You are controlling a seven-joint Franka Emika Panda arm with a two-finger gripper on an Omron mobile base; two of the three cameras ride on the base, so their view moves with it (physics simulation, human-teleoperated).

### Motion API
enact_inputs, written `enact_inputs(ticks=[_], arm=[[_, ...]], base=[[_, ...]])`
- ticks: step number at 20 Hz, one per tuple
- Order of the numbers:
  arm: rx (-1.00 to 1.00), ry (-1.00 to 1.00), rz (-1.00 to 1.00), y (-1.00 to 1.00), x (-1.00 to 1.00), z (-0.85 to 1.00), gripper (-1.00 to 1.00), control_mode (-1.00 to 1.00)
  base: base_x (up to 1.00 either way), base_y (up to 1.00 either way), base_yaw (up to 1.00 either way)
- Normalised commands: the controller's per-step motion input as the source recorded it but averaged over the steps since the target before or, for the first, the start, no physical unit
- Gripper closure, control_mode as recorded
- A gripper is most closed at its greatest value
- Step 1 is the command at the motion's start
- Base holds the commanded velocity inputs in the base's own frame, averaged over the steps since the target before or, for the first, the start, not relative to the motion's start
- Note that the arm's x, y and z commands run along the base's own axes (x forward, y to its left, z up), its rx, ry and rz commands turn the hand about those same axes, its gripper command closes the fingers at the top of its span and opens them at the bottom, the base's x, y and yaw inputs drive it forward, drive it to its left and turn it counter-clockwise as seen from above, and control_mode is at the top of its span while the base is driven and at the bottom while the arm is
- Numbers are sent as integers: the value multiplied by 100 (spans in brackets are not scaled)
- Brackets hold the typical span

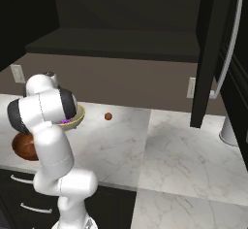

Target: Pick both bowls and place them on the counter. Then place the kebab skewer in one bowl and place the donut in the other bowl.

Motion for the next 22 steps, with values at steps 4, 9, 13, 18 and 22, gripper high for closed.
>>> enact_inputs(ticks=[4,9,13,18,22], arm=[[0,-3,-5,-30,-25,9,-100,-100],[2,0,-4,-36,-22,28,-100,-100],[3,-1,-1,-33,-32,38,-100,-100],[3,-4,0,-37,-44,26,-100,-100],[2,-9,0,-40,-48,31,-100,-100]], base=[[0,0,0],[0,0,0],[0,0,0],[0,0,0],[0,0,0]])
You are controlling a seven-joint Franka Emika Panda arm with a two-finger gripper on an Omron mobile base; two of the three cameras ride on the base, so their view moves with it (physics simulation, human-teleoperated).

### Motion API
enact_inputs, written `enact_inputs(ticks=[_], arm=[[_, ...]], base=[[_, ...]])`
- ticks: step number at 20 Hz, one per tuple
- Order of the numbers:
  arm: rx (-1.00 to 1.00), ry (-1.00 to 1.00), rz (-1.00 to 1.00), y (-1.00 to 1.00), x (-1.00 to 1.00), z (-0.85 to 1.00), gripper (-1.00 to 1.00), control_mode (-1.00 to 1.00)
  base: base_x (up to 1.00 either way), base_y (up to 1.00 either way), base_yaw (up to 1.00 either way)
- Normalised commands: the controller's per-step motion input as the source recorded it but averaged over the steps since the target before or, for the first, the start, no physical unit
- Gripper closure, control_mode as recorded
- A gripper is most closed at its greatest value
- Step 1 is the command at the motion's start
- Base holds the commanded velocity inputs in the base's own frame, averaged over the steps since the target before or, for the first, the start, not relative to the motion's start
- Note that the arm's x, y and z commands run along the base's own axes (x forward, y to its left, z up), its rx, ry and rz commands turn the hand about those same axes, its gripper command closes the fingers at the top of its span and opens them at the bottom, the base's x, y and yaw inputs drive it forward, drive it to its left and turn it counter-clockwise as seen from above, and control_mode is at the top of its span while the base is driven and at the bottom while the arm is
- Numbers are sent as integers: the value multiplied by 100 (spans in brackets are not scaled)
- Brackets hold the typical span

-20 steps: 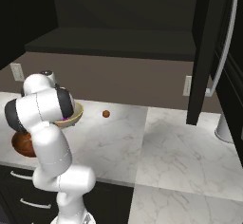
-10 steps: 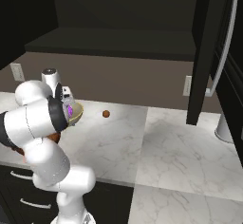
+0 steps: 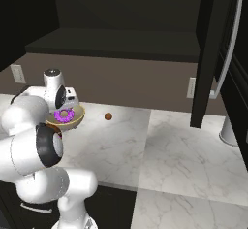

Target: Pick both bowls and place them on the counter. Then place the kebab skewer in one bowl and place the donut in the other bowl.

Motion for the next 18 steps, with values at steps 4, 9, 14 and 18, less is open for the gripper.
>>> enact_inputs(ticks=[4,9,14,18], arm=[[3,-9,0,-41,-49,28,-100,-100],[5,-5,0,-44,-53,20,-100,-100],[2,-1,0,-45,-55,32,-100,-100],[0,0,0,-47,-61,37,-100,-100]], base=[[0,0,0],[0,0,0],[0,0,0],[0,0,0]])
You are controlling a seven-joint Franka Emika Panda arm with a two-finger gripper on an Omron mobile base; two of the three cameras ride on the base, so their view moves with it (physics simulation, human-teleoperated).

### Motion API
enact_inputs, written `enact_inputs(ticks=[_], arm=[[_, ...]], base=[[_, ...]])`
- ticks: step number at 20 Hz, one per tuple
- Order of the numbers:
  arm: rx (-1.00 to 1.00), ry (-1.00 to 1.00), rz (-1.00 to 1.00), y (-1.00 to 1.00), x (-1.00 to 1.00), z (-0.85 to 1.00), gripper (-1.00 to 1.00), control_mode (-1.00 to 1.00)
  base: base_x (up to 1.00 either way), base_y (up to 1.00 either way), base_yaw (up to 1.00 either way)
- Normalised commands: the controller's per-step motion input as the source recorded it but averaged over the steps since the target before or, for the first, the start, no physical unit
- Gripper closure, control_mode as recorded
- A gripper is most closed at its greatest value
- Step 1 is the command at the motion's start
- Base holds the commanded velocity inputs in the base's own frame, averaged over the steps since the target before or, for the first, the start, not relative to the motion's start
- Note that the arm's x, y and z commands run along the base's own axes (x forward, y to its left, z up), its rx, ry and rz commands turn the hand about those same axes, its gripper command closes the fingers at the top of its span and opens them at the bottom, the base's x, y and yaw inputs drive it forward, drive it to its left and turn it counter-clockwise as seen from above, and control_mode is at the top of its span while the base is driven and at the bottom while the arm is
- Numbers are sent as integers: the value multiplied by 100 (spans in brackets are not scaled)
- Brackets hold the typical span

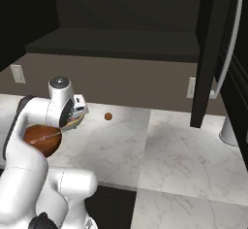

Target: Pick both bowls and place them on the counter. Then place the kebab skewer in one bowl and place the donut in the other bowl.

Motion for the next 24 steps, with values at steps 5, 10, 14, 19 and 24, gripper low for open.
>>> enact_inputs(ticks=[5,10,14,19,24], arm=[[0,0,-3,-49,-64,39,-100,-100],[0,0,-11,-43,-63,34,-100,-100],[0,0,-15,-33,-67,23,-100,-100],[0,-3,-17,-31,-71,21,-100,-100],[0,-1,-21,-29,-66,20,-100,-100]], base=[[0,0,0],[0,0,0],[0,0,0],[0,0,0],[0,0,0]])
